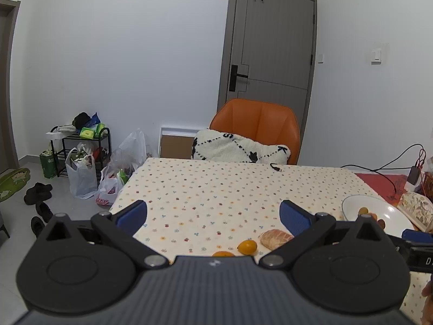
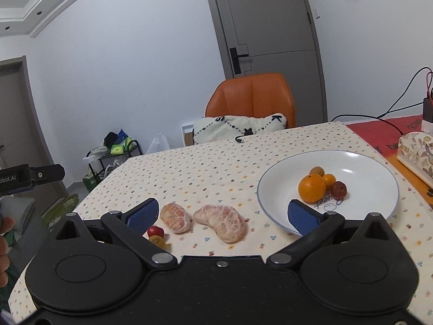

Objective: Organize fruits
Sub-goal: 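Grasp another large orange with the left tool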

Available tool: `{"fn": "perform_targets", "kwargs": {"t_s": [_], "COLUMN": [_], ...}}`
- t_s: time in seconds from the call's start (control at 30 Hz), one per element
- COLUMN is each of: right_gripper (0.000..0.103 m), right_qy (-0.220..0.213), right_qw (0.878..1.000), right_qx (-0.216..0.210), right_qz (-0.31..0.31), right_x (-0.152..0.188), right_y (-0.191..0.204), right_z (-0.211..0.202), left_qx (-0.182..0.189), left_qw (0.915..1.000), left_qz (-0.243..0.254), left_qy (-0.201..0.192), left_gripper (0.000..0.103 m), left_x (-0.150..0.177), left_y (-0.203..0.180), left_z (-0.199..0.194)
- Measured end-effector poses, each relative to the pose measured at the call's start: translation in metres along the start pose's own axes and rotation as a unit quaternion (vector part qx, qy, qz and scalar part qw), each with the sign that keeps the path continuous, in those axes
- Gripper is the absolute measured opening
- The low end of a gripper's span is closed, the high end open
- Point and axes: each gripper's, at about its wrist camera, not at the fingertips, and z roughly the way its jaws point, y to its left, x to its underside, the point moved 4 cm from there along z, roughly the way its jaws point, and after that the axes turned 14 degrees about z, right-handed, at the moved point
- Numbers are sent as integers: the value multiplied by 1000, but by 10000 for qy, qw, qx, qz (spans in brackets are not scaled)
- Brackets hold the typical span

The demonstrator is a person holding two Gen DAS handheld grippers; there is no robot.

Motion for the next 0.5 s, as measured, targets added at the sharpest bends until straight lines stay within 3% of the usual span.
{"fn": "perform_targets", "kwargs": {"t_s": [0.5], "right_gripper": [101], "right_qy": [254], "right_qw": [9995], "right_qx": [46], "right_qz": [-156], "right_x": [8], "right_y": [3], "right_z": [18], "left_qx": [166], "left_qw": [9992], "left_qz": [-154], "left_qy": [317], "left_gripper": [103], "left_x": [30], "left_y": [3], "left_z": [25]}}
